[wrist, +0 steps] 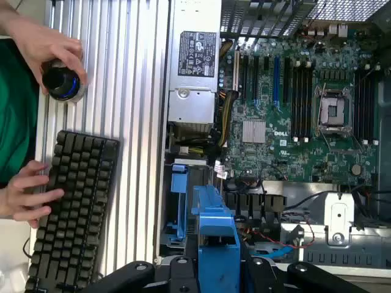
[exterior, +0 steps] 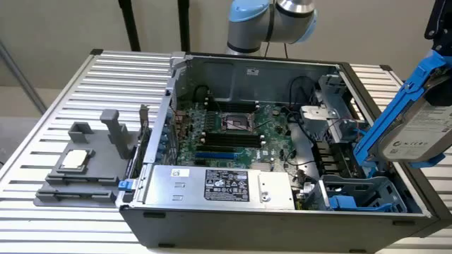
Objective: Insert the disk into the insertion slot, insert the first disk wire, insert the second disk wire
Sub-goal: 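Insert the disk into the insertion slot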
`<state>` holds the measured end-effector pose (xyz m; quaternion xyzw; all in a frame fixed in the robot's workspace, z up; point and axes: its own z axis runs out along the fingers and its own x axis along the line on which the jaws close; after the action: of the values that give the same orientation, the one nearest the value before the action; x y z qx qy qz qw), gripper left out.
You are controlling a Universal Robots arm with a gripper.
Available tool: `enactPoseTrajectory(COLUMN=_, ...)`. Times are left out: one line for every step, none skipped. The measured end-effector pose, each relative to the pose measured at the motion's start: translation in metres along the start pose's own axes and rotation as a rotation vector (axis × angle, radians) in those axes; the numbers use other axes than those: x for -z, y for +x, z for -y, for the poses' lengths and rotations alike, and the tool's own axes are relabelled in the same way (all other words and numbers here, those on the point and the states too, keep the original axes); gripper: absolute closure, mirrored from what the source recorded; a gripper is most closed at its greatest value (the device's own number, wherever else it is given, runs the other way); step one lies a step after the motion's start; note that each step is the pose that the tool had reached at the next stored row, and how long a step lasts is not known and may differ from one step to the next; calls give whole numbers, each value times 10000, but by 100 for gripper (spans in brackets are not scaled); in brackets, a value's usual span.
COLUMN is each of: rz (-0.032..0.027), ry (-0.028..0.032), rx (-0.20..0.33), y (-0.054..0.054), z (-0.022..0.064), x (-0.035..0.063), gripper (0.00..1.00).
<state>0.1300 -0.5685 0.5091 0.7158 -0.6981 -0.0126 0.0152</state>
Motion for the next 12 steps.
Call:
enactPoseTrajectory(rz=0, ry=0, rx=0, y=0, z=0, x=0, gripper=68)
enactPoseTrajectory(rz=0, ry=0, rx=0, y=0, z=0, x=0, gripper=68)
enactPoseTrajectory(rz=0, ry=0, rx=0, y=0, z=0, x=0, gripper=68)
enactPoseTrajectory(rz=0, ry=0, rx=1, y=0, z=0, x=0, gripper=68)
enactPoseTrajectory(rz=0, ry=0, rx=1, y=0, z=0, x=0, gripper=68)
enactPoseTrajectory(rz=-3, ry=0, rx=1, y=0, z=0, x=1, gripper=68)
enactPoseTrajectory(rz=-3, ry=0, rx=1, y=0, z=0, x=1, gripper=68)
enactPoseTrajectory(rz=-3, ry=0, rx=2, y=0, z=0, x=1, gripper=68)
enactPoseTrajectory(rz=-3, ry=0, rx=2, y=0, z=0, x=1, gripper=68)
enactPoseTrajectory(rz=-3, ry=0, rx=2, y=0, z=0, x=1, gripper=68)
enactPoseTrajectory(rz=-2, ry=0, rx=3, y=0, z=0, x=1, gripper=68)
enactPoseTrajectory(rz=-2, ry=0, rx=3, y=0, z=0, x=1, gripper=68)
